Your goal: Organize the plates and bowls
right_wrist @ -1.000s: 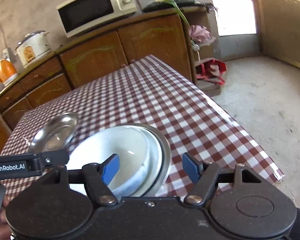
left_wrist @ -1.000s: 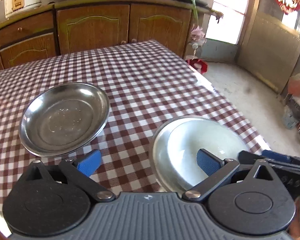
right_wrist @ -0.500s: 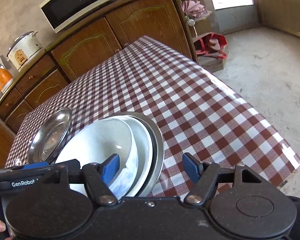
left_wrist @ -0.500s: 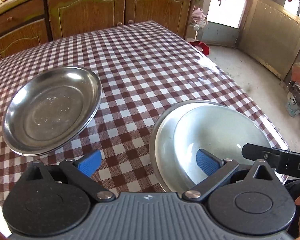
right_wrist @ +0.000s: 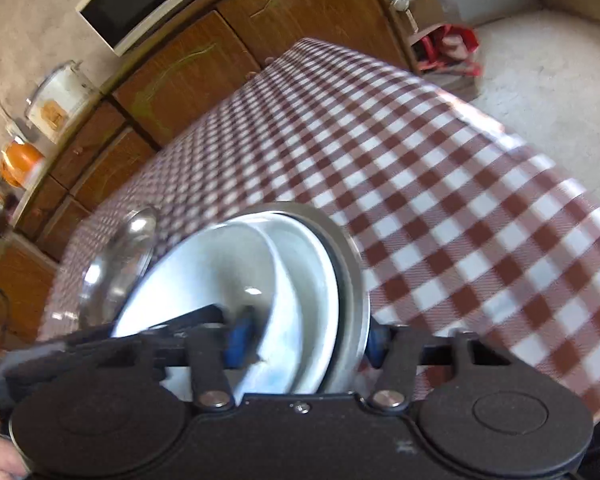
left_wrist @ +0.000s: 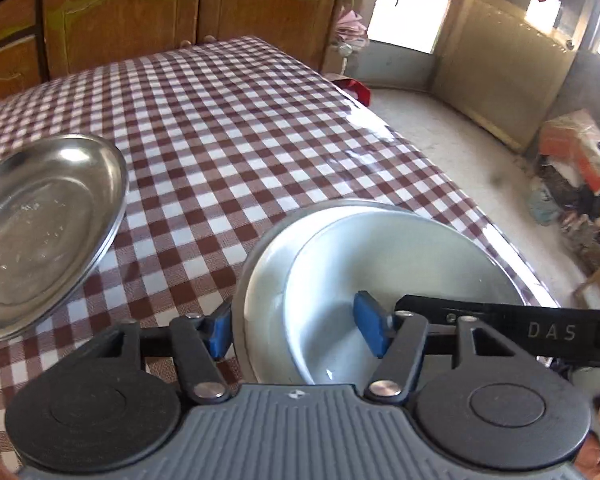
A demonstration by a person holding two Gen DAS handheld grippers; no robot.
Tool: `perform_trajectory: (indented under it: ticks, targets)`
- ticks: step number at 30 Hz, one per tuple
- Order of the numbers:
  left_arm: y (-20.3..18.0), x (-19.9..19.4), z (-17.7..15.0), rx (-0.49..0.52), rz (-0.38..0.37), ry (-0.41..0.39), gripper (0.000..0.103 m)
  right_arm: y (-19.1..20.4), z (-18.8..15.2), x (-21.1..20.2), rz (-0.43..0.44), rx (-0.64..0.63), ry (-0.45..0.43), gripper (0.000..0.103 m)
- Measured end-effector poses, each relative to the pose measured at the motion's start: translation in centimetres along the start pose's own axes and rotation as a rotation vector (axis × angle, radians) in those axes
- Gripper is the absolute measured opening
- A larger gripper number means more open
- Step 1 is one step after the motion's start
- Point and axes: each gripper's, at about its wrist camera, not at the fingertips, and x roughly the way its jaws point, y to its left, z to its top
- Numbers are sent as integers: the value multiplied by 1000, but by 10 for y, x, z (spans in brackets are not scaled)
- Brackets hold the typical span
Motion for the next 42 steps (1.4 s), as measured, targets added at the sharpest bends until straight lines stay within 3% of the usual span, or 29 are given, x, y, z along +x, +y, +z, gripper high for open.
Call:
perform_trajectory:
  ticks: [9,18,42]
  targets:
    - [0,-4,0,-19,13,3,62,1,-6,-6,5,-2,-29,55]
    - [-4,-28,5,4,41,-52,63,13,-1,-21,28,-9,-53,55]
    - [34,-94,2,-84,152,-123,63,89,-3,-28,128,-129,-34,55]
